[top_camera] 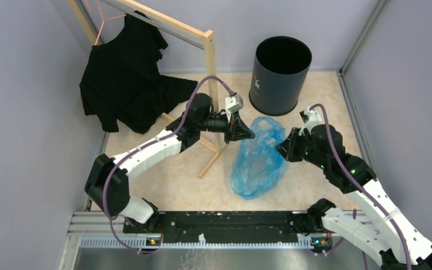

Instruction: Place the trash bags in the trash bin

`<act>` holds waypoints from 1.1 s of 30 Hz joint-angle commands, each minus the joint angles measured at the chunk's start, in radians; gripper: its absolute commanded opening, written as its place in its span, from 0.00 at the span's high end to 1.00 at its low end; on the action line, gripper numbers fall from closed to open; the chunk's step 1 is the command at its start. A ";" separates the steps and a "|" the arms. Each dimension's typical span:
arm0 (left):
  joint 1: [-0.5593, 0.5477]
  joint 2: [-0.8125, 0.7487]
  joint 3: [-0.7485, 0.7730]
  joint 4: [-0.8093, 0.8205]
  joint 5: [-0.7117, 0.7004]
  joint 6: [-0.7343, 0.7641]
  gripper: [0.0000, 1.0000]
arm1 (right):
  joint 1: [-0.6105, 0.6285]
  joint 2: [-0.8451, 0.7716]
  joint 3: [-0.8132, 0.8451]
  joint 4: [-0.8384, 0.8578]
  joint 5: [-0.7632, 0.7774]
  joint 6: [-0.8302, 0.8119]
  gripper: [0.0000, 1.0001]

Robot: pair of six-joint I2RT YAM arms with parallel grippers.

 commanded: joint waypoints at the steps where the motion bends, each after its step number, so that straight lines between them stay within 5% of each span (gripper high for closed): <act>1: 0.037 0.103 0.090 0.181 0.031 -0.035 1.00 | -0.005 -0.011 -0.010 0.037 0.049 0.020 0.94; 9: 0.070 0.332 0.319 0.119 0.069 -0.156 1.00 | -0.005 0.050 -0.013 0.036 0.175 0.029 0.92; 13: 0.069 0.226 0.170 0.142 -0.041 -0.223 1.00 | -0.005 0.105 0.006 0.005 0.254 0.008 0.93; 17: 0.071 0.076 0.073 -0.023 -0.165 -0.264 1.00 | -0.006 0.121 0.014 0.018 0.261 -0.035 0.93; 24: 0.072 -0.177 -0.057 -0.378 -0.501 -0.296 1.00 | -0.004 0.160 -0.009 0.141 -0.067 -0.124 0.94; 28: 0.071 -0.266 -0.152 -0.301 -0.445 -0.303 1.00 | -0.004 0.183 -0.013 0.153 -0.163 -0.124 0.99; 33: 0.072 -0.183 -0.080 -0.252 -0.378 -0.226 1.00 | -0.004 0.160 -0.020 0.152 -0.109 -0.099 0.99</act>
